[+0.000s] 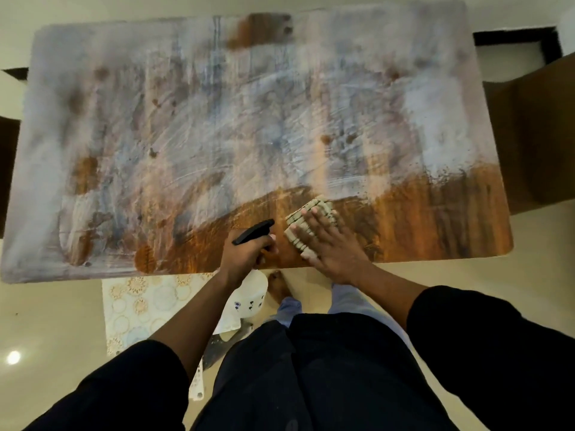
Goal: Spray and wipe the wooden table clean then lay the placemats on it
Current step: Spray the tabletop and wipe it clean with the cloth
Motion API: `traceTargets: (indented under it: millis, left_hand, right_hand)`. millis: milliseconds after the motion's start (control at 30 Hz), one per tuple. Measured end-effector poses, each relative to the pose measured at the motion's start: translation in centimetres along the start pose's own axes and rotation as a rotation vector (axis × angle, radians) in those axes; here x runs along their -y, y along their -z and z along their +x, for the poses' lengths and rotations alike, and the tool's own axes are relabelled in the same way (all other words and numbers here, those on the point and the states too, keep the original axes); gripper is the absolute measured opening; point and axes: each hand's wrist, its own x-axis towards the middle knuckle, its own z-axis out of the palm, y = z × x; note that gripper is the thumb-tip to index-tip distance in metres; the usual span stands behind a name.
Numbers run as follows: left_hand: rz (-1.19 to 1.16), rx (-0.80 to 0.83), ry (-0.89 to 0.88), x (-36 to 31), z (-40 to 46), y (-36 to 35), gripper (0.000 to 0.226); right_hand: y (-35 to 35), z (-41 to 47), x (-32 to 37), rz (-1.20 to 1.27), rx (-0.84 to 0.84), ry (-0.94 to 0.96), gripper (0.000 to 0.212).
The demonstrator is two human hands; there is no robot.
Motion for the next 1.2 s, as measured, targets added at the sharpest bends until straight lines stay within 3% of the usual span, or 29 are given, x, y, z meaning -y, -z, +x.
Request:
traceTargets:
  millis: [233,400,500,667,867,1033,1200]
  left_hand:
    - [0.054,0.069,0.032,-3.2,2.1,-7.2,0.016]
    - [0.084,0.084,0.02,-4.7,3.7,-10.9,0.016]
    - [0.083,0.07,0.022,-5.5,4.0,-11.6,0.017]
    - [0.028,-0.016,0.021,-5.9,3.1,-10.5,0.014]
    - [-0.067,-0.246,0.021,-3.0,-0.4,-5.6,0.015]
    - [-0.149,-0.405,0.069,1.1,-4.2,-1.2,0.01]
    - [-0.249,-0.479,0.108,3.8,-7.5,2.7,0.012]
  right_hand:
    - [1.0,-7.3,-14.4,0.047,0.007,-0.46,0.074]
    - [0.8,-9.5,-17.6,0.063,-0.014,-0.504,0.074]
    - [0.3,-8.8,-15.4,0.054,-0.014,-0.395,0.075]
    - [-0.2,-6.2,-10.0,0.069,-0.006,0.04,0.074]
    - [-0.1,-1.4,-4.3,0.014,0.044,0.437,0.073]
    - [0.4,1.5,-0.3,-0.014,0.052,0.572,0.072]
    - [0.0,4.0,4.6,-0.059,0.061,0.575,0.074]
